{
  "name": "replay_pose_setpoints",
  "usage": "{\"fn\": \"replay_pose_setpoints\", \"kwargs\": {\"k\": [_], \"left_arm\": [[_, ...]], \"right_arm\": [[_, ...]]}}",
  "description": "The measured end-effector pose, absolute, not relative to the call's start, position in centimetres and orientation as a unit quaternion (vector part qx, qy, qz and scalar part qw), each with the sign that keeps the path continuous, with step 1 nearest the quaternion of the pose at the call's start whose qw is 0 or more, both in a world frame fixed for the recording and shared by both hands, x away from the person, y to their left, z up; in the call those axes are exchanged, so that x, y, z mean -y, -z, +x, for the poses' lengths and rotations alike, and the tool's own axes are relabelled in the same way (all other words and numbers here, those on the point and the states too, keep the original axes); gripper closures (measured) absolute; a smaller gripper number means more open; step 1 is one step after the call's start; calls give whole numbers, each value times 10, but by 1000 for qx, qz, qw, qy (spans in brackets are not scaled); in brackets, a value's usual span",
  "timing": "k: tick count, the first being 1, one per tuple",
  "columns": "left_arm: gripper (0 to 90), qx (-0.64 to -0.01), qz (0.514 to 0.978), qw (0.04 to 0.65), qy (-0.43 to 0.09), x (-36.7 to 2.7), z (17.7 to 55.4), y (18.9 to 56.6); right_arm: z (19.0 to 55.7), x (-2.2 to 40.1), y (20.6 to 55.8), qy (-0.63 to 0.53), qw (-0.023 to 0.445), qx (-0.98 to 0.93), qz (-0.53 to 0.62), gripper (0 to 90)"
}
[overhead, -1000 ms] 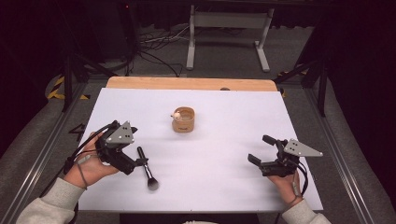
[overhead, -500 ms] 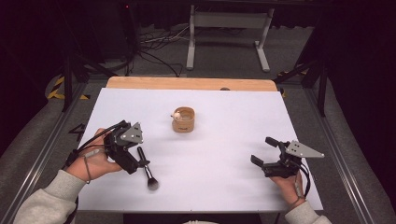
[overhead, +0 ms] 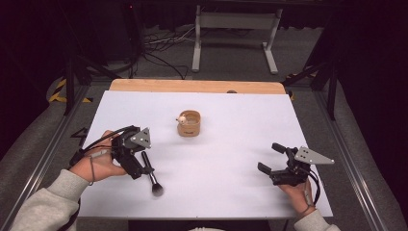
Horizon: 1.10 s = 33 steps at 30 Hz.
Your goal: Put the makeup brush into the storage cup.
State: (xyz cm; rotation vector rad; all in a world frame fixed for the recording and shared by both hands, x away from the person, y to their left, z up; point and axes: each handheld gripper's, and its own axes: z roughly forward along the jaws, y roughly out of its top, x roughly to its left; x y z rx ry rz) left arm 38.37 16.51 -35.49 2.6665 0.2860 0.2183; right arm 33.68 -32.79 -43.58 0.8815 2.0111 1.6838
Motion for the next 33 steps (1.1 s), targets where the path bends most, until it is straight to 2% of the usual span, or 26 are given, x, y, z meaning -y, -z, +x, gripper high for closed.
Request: {"fn": "replay_pose_setpoints", "kwargs": {"k": [16, 24, 33], "left_arm": [[17, -88, 977, 186, -57, -161, 394, 364], [20, -78, 984, 147, -57, -158, 396, 373], [24, -64, 987, 143, -43, -157, 398, 381]], "right_arm": [[336, 326, 436, -600, 176, -715, 311, 2], [335, 327, 436, -601, 175, -714, 312, 2], [336, 327, 437, -603, 172, -714, 311, 2]]}}
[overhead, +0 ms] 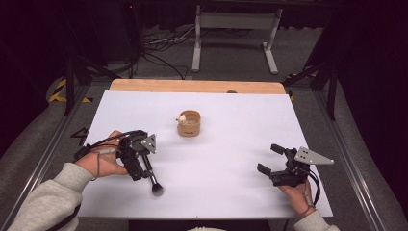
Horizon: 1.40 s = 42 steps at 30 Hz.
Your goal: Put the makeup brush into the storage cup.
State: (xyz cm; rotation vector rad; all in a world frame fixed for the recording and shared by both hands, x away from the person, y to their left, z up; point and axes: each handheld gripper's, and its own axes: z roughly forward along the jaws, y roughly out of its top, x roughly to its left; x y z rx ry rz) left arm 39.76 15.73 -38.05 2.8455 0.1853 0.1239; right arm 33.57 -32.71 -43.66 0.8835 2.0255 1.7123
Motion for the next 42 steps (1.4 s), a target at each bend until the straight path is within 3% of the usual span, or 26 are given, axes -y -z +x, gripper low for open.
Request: {"fn": "replay_pose_setpoints", "kwargs": {"k": [42], "left_arm": [[46, -44, 993, 104, -12, -147, 402, 416]], "right_arm": [[334, 331, 439, -602, 162, -715, 316, 2]]}}
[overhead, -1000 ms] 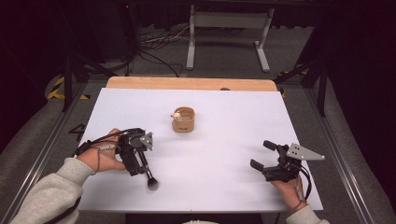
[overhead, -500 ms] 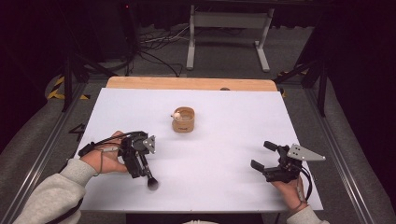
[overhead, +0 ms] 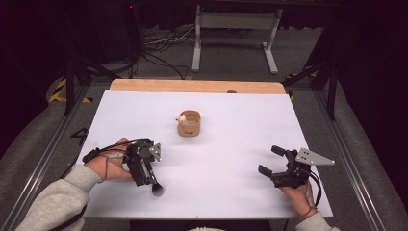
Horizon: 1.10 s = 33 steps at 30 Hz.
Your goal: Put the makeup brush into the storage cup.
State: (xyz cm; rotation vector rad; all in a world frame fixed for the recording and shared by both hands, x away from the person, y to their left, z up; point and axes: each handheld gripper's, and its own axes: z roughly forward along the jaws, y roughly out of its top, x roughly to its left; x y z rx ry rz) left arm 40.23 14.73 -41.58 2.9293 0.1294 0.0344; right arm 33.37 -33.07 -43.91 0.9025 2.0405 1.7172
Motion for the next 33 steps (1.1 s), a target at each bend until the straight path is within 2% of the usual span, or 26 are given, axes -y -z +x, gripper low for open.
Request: {"fn": "replay_pose_setpoints", "kwargs": {"k": [33], "left_arm": [[99, -32, 996, 81, 19, -146, 400, 426]], "right_arm": [[335, 329, 441, -604, 146, -717, 315, 2]]}}
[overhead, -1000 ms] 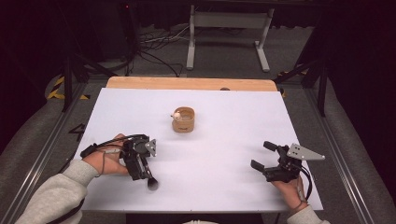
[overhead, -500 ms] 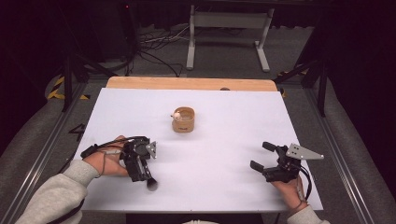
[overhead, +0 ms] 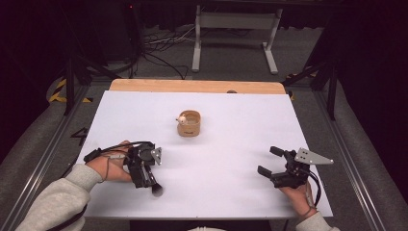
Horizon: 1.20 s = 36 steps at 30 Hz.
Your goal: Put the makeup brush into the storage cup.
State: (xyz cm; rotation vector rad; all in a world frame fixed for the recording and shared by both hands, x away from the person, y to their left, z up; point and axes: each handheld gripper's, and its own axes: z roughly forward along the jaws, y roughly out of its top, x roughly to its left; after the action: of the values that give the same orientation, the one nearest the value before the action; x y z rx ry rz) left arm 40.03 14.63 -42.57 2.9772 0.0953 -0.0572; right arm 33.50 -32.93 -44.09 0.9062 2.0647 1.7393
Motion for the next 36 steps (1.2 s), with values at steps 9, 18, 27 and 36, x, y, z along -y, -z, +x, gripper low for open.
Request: {"fn": "replay_pose_setpoints", "kwargs": {"k": [9, 18, 27, 36], "left_arm": [[215, -29, 997, 68, 21, -148, 402, 431], [504, -17, 999, 43, -3, -144, 398, 424], [714, -20, 999, 43, -3, -145, 397, 422], [717, -28, 998, 56, -13, -146, 395, 409]], "right_arm": [[335, 329, 441, -605, 144, -717, 316, 2], [335, 328, 442, -600, 144, -720, 317, 2], [335, 327, 442, -597, 145, -722, 317, 3], [335, 327, 443, -595, 144, -725, 316, 3]]}}
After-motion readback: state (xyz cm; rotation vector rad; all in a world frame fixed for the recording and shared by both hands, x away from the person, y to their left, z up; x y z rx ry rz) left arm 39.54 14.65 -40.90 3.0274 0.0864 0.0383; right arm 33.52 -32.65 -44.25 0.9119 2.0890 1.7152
